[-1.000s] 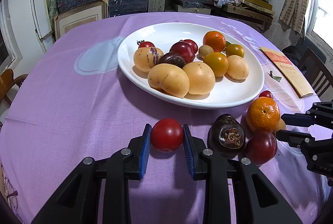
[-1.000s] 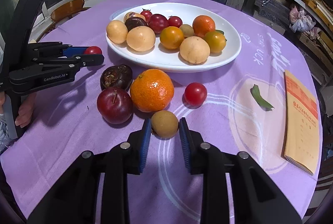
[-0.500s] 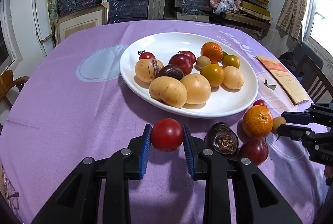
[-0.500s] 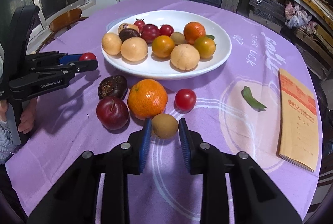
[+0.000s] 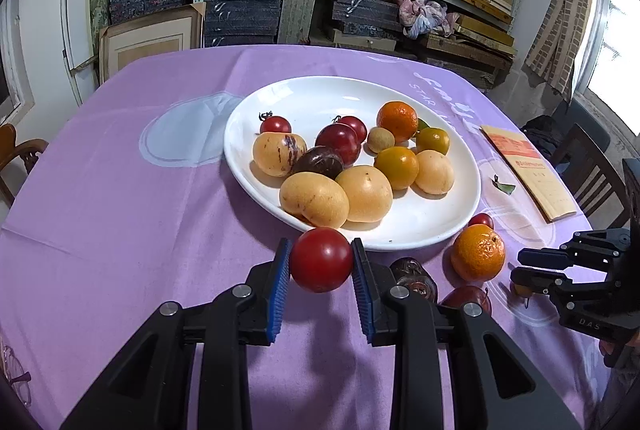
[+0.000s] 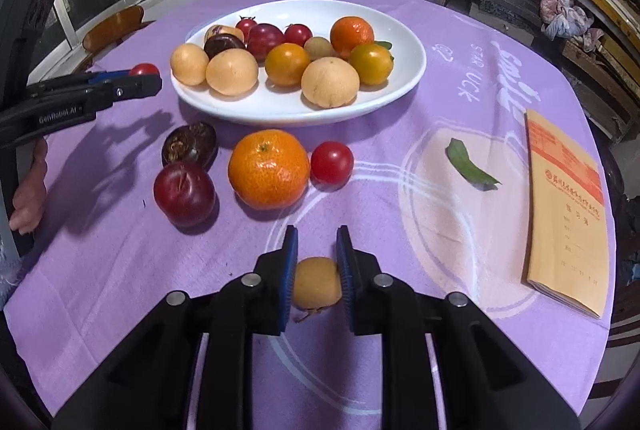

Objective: Organize fruits
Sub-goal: 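Grasp the fuzzy brown round fruit with the right gripper while the left gripper holds the tomato, then carry the tomato and brown fruit onto the white plate and open both grippers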

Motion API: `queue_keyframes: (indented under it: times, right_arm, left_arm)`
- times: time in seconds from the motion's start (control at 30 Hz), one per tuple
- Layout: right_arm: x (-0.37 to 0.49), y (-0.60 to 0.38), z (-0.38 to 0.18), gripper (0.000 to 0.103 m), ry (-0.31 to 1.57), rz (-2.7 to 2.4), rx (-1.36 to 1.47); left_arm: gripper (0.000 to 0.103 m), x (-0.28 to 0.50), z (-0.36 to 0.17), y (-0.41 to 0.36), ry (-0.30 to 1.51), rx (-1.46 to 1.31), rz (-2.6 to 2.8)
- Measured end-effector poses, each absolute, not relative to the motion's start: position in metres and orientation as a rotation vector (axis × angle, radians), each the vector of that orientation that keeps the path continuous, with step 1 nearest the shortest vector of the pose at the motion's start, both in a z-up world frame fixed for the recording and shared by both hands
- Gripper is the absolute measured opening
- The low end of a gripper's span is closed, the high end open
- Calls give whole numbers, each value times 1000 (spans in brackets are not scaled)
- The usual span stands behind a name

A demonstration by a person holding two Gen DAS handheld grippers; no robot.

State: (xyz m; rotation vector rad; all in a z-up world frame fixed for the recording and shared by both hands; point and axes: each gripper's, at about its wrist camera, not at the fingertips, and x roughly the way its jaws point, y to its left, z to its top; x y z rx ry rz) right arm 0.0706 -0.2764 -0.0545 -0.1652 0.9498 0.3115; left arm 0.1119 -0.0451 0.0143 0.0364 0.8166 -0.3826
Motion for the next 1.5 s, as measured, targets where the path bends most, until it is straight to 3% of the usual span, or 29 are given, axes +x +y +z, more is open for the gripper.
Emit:
queue_keyframes:
  times: [0.13,0.27,0.3,0.53,0.6,1.03,1.27,1.5]
  right_arm:
    - [60,-276,-51,24,935,318,-184]
    - [40,-282,-55,41,919,305,-171]
    - [37,-282,-60,41,926,303,-173]
    - [41,-276,-66,41,924,293,-173]
    - [43,-276,-67,28,929,290,-160]
    - [46,-291,-35,27,832,286,-37]
    - [105,-257,-3,27,803,253,-90]
    - [154,-217,-20,27,835,303,-122]
  left_arm:
    - [30,111,12,-45,821,42,-386]
    - [30,111,12,-46,823,41,-392]
    - [30,111,11,-47,825,43,-394]
    - [30,108,8,-52,826,63,-398]
    - [30,108,8,-53,829,67,-396]
    - [30,111,15,-60,815,66,-408]
    - [30,148,37,-88,782,90,-386]
    - [30,187,27,-106,827,68,-380]
